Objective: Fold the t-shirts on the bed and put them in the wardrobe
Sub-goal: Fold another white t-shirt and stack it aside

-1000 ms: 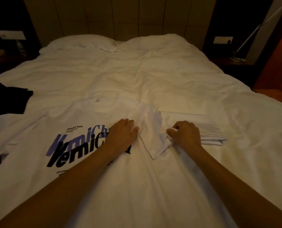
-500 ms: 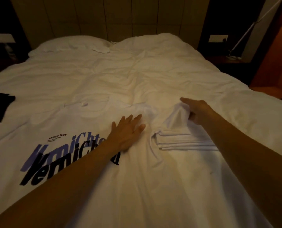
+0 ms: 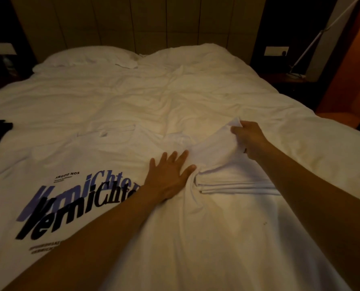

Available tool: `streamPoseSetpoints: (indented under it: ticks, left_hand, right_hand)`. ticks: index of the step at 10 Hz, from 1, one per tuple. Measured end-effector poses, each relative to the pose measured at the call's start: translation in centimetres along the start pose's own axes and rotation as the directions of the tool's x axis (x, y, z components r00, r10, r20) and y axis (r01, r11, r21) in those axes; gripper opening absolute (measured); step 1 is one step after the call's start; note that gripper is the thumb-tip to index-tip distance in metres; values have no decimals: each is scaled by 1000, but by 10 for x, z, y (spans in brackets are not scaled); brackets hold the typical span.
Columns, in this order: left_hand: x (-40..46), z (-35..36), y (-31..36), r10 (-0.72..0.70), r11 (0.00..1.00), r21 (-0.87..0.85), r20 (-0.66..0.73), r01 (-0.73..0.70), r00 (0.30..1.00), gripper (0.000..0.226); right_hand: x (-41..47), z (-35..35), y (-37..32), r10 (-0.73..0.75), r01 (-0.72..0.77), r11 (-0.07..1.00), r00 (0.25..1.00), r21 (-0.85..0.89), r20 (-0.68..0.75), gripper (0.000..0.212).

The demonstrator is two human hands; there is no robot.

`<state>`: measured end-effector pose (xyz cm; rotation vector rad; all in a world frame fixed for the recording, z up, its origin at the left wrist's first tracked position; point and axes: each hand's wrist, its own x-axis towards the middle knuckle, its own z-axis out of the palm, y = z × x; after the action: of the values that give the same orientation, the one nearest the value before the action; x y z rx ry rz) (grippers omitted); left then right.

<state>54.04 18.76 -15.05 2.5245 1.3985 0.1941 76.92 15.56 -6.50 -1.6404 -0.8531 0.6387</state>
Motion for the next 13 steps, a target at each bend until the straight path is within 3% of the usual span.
streamPoseSetpoints:
  ticks: [2, 4, 5, 6, 7, 8, 9, 10, 11, 12, 13]
  left_hand:
    - [4, 2, 0, 11, 1000, 25, -1, -11, 1000, 89]
    - [1, 7, 10, 37, 999, 3, -13, -37, 999, 73]
    - [5, -10, 10, -36, 802, -597, -33, 9, 999, 54]
    - [-7, -45, -6, -176, -296, -952, 136, 79, 975, 50]
    - [-13, -63, -38, -111, -637, -769, 161, 54, 981, 86]
    - [-27, -66, -57, -117, -622, -779, 198, 84, 973, 76]
    - [-34, -61, -57, -245, -492, -864, 254, 106, 936, 42]
    - [-41, -58, -62, -475, -304, -952, 123, -32, 871, 31]
    - [-58, -58, -72, -623, -49, -993, -53, -107, 780, 44]
    - [-67, -55, -84, -707, 420, -907, -323, 6, 629, 60]
    - [-55, -54, -80, -437, 830, -555, -585, 54, 683, 55]
  right_hand:
    - [3, 4, -7, 35, -31, 996, 999, 84, -38, 26]
    - [-5, 36, -56, -47, 47, 998, 999, 37, 16, 29]
    - [-24, 69, -77, -112, 118, 993, 980, -29, 165, 37]
    - [-49, 103, -89, -131, 151, 988, 930, -32, 342, 33]
    - [-73, 124, -92, -51, 63, 998, 832, -3, 552, 26]
    - [-80, 127, -82, -36, 8, 998, 891, 63, 452, 16]
    - [-82, 122, -52, -55, 45, 998, 963, 43, 264, 16]
    - [-96, 115, -17, -125, 148, 976, 981, -162, 146, 26]
    - [-122, 110, 9, -201, 227, 922, 973, -312, 113, 27]
    - [-140, 109, 33, -248, 286, 862, 958, -419, 145, 35]
    - [-145, 106, 43, -290, 351, 777, 937, -523, 197, 42]
